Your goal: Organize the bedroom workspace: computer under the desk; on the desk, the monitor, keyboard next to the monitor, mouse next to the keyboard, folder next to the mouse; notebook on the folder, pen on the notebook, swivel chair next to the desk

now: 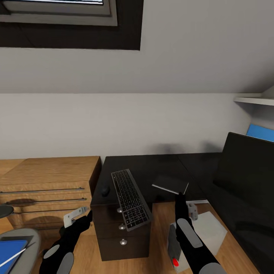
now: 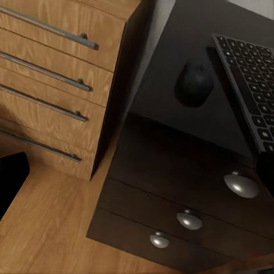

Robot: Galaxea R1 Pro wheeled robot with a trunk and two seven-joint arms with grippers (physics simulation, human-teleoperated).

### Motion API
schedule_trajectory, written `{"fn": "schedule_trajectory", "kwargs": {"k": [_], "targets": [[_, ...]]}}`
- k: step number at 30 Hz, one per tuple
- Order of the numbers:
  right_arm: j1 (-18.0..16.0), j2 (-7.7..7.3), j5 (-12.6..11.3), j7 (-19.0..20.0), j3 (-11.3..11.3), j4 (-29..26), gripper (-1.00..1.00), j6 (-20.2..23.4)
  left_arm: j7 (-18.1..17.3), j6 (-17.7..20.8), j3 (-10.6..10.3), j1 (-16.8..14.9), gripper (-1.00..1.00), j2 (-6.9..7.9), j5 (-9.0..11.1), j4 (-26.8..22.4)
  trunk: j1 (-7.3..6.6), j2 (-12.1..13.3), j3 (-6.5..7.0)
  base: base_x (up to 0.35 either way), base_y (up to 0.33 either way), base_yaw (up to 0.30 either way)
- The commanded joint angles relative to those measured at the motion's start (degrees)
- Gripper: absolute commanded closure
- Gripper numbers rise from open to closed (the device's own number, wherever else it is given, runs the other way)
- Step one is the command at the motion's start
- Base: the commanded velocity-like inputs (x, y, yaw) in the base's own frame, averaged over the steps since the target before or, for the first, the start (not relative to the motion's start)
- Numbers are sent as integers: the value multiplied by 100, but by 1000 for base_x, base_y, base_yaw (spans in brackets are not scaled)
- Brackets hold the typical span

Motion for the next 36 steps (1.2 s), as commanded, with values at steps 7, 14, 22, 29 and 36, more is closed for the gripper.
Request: {"fn": "schedule_trajectory", "kwargs": {"k": [7,14,22,29,36], "targets": [[-6,0,342,178,22,-17,100,-71,46,27,112,-4,-100,-2,57,-12,44,-84,-42,2,0,0],[-5,8,474,478,13,-15,100,-76,60,36,128,-4,-100,-26,57,-12,198,-365,-168,0,0,0],[-6,17,478,508,6,-4,100,-76,78,33,128,-4,-100,-30,54,-12,373,-686,-312,0,0,0],[-6,12,462,496,-3,-3,100,-59,88,30,117,-4,-100,-35,49,-12,527,-966,-437,0,0,0],[-6,31,386,489,3,4,100,-49,89,29,128,-4,-100,-35,48,-12,681,-1247,-563,0,0,0]]}}
